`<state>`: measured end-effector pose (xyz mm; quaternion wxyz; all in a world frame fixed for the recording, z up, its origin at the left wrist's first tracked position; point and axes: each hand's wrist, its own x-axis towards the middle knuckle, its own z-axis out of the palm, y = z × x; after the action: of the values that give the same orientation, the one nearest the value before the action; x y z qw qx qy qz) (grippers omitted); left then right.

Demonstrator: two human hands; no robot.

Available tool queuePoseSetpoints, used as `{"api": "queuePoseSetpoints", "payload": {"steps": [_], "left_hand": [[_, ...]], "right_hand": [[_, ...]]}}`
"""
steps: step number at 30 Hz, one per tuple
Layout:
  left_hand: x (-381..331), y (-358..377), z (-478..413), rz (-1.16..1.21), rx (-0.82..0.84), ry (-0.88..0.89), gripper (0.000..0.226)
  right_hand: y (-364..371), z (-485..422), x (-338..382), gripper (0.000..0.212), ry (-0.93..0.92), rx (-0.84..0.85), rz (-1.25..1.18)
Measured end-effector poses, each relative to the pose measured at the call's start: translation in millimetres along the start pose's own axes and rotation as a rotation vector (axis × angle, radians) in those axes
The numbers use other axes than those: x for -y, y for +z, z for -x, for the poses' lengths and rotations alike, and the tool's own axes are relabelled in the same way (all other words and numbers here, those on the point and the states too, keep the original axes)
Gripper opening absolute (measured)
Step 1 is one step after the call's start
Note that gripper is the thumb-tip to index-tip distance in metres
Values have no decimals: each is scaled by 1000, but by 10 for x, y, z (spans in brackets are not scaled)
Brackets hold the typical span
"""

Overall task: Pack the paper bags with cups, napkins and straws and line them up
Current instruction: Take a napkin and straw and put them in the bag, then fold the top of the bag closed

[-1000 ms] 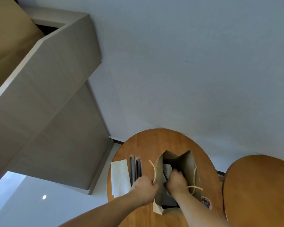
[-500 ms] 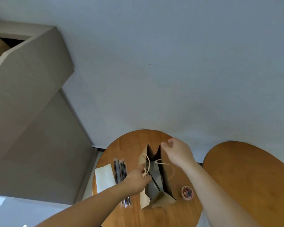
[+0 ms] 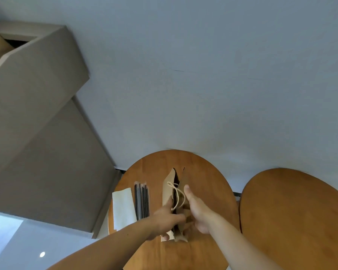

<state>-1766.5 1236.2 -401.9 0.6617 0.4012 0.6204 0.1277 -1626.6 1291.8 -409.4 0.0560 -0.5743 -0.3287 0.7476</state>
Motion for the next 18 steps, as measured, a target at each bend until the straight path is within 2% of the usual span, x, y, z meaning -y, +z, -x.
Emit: {"api": "queuePoseSetpoints", "payload": {"steps": [3,4,7,10,11,14,16,18], "left_hand": [[3,125,-35,-128,-125,58,90],[7,158,-60,-225,-218,67,83],[15,175,-130,-463,-436,13,33],[17,131,-130,-503,-446,-7,27],[18,109,-130,-531,-446,2,27],[-13,29,-133,-627,-439,30,26],[-74,-40,-136,-692,-397,54,26],[-145,-125,-148,-727,-353,100,22]], "right_hand": [[21,-13,-11,72,-18,1,26],[22,-7,-22,71,-25,-2,50],[-34,40,-68,61,-108,-31,165],[-170,54,-57,37,-382,-101,443],[-236,33,-32,37,-479,-183,603],[-448,-8,112,59,-797,-440,952],[-590,-73,209,67,-934,-472,1172],[-699,-155,305,57,-948,-402,1355]]}}
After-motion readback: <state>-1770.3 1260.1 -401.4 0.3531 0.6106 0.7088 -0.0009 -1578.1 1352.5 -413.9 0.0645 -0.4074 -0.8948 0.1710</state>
